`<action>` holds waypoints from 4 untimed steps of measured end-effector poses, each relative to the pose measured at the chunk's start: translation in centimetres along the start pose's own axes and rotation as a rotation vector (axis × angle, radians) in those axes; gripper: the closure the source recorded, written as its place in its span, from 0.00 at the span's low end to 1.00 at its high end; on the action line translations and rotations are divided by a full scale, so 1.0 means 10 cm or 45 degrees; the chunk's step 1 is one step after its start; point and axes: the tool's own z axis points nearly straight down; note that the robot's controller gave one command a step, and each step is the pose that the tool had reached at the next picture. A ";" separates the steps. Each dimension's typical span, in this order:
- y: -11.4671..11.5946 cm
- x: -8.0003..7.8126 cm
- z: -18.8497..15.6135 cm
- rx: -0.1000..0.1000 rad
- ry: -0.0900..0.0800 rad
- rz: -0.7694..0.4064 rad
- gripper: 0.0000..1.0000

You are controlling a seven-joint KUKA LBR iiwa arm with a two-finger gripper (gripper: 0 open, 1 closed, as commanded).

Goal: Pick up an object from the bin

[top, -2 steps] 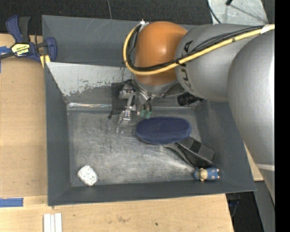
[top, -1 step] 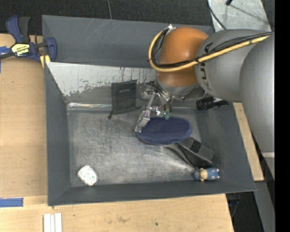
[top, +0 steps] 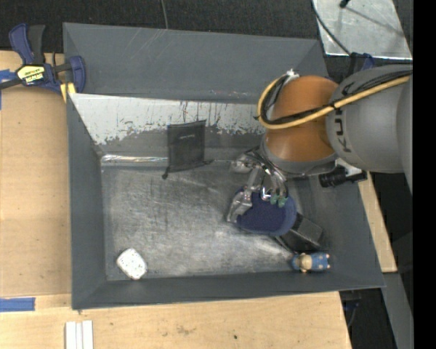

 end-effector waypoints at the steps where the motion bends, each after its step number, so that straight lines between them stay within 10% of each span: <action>1: -0.62 0.08 -0.38 0.017 0.011 -0.237 0.00; 2: -0.87 -0.23 0.00 -0.008 0.013 -0.124 0.00; 3: -1.36 0.00 -0.69 -0.010 0.015 -0.284 0.00; 4: -1.19 -0.29 -0.38 -0.027 0.014 -0.327 0.00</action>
Offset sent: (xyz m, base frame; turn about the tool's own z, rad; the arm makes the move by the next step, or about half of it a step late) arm -0.0226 -0.0579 0.0358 -0.1894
